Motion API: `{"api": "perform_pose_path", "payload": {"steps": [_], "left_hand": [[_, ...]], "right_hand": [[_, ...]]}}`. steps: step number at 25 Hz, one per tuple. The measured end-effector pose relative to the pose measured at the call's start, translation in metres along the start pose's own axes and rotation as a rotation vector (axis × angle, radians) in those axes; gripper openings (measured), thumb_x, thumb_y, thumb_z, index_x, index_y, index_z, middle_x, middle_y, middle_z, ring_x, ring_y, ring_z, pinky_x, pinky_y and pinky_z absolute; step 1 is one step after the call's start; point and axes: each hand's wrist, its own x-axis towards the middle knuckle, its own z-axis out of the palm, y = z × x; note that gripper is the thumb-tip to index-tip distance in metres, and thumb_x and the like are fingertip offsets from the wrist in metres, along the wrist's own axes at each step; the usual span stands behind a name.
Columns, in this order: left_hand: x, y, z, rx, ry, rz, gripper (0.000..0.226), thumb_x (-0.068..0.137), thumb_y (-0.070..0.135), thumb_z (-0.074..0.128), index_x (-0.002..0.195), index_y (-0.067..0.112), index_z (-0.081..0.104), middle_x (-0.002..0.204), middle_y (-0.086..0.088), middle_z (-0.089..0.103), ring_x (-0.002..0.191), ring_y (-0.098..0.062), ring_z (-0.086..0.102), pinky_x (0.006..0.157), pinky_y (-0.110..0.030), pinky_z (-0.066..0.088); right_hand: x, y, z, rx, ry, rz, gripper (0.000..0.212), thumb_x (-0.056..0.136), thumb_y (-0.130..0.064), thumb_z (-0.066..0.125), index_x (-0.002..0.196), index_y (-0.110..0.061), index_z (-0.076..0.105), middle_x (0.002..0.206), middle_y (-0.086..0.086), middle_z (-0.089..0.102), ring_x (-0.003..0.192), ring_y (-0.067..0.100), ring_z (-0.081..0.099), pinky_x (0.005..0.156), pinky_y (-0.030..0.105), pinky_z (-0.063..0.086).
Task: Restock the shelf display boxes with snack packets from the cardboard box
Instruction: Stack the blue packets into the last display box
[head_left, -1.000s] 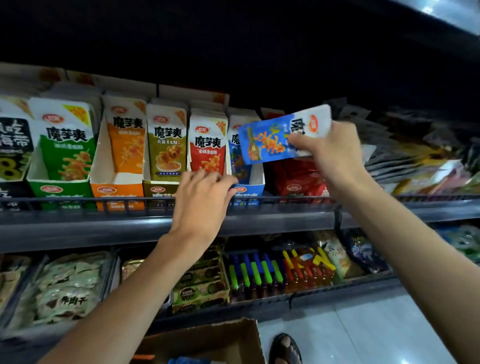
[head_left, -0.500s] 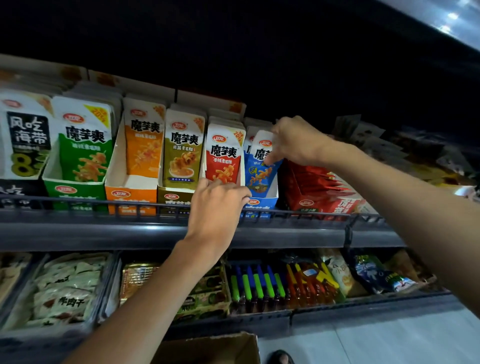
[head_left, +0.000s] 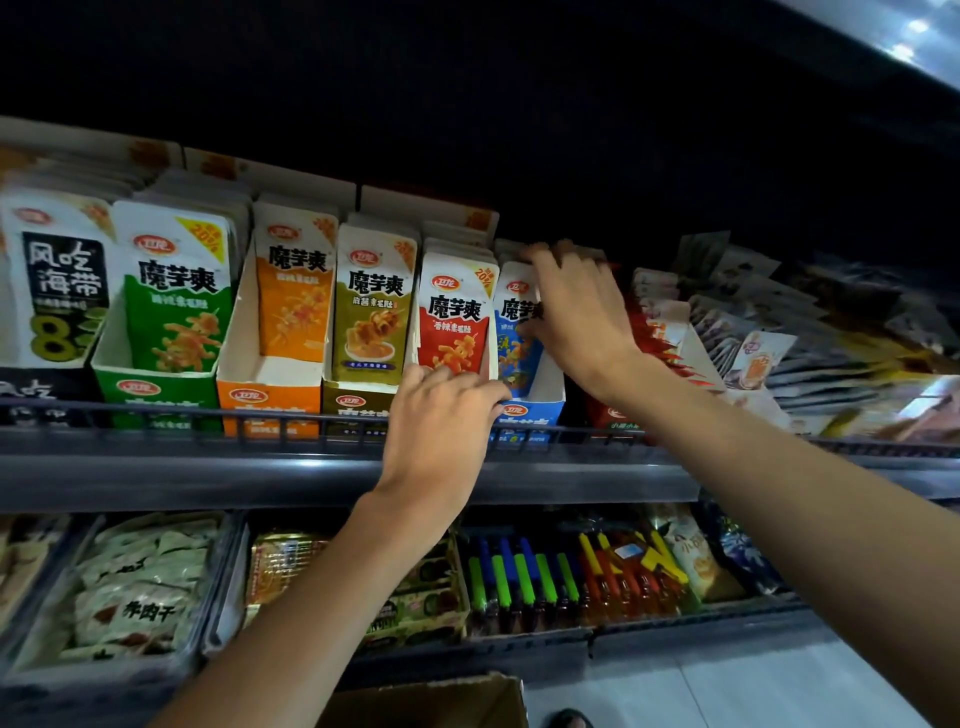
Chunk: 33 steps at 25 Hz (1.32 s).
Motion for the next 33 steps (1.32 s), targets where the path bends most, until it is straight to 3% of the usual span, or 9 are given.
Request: {"api": "perform_pose_path", "payload": {"steps": [5, 9, 16, 25, 29, 33], "left_hand": [[-0.001, -0.001, 0.002, 0.021, -0.001, 0.001, 0.011, 0.089, 0.031, 0.066, 0.098, 0.029, 0.073, 0.087, 0.005, 0.073, 0.082, -0.020, 0.063, 0.078, -0.035, 0.037], [-0.001, -0.001, 0.003, 0.010, 0.008, 0.006, 0.009, 0.087, 0.029, 0.069, 0.094, 0.027, 0.074, 0.085, 0.006, 0.074, 0.080, -0.020, 0.062, 0.075, -0.035, 0.037], [0.000, -0.002, 0.004, 0.016, -0.015, 0.006, 0.007, 0.086, 0.027, 0.071, 0.092, 0.026, 0.074, 0.084, 0.005, 0.074, 0.078, -0.021, 0.062, 0.075, -0.035, 0.038], [-0.005, 0.000, -0.011, 0.012, -0.107, 0.026, 0.041, 0.088, 0.025, 0.067, 0.127, 0.022, 0.059, 0.115, -0.002, 0.063, 0.107, -0.022, 0.057, 0.092, -0.036, 0.042], [-0.015, -0.002, -0.026, 0.003, -0.073, 0.059, 0.041, 0.085, 0.018, 0.070, 0.125, 0.017, 0.060, 0.118, -0.004, 0.059, 0.111, -0.023, 0.052, 0.094, -0.038, 0.044], [-0.037, -0.017, -0.044, 0.014, -0.024, 0.158, 0.031, 0.087, 0.014, 0.064, 0.118, 0.012, 0.062, 0.116, -0.007, 0.060, 0.108, -0.026, 0.053, 0.090, -0.040, 0.045]], "right_hand": [[-0.019, 0.000, 0.017, -0.046, 0.065, -0.012, 0.093, 0.063, -0.029, 0.089, 0.141, -0.010, 0.041, 0.127, 0.016, 0.049, 0.116, 0.033, 0.049, 0.101, 0.041, 0.040], [-0.015, -0.005, 0.021, -0.054, 0.034, -0.012, 0.106, 0.062, -0.035, 0.090, 0.147, -0.008, 0.032, 0.140, 0.016, 0.044, 0.128, 0.034, 0.043, 0.111, 0.043, 0.034], [-0.009, -0.007, 0.022, -0.041, -0.003, 0.001, 0.109, 0.067, -0.034, 0.087, 0.152, -0.011, 0.023, 0.149, 0.013, 0.035, 0.139, 0.031, 0.032, 0.117, 0.042, 0.026], [-0.025, 0.002, 0.013, 0.106, 0.143, 0.019, 0.101, 0.062, -0.014, 0.090, 0.146, -0.010, 0.035, 0.138, 0.013, 0.046, 0.128, 0.030, 0.044, 0.113, 0.041, 0.035], [-0.048, 0.000, -0.004, 0.217, 0.248, 0.019, 0.079, 0.076, -0.009, 0.080, 0.144, -0.009, 0.040, 0.140, 0.013, 0.044, 0.129, 0.027, 0.043, 0.109, 0.037, 0.038], [-0.103, -0.030, -0.017, 0.553, 0.184, -0.040, 0.034, 0.085, -0.001, 0.066, 0.118, -0.009, 0.061, 0.115, 0.007, 0.057, 0.104, 0.018, 0.056, 0.090, 0.027, 0.046]]}}
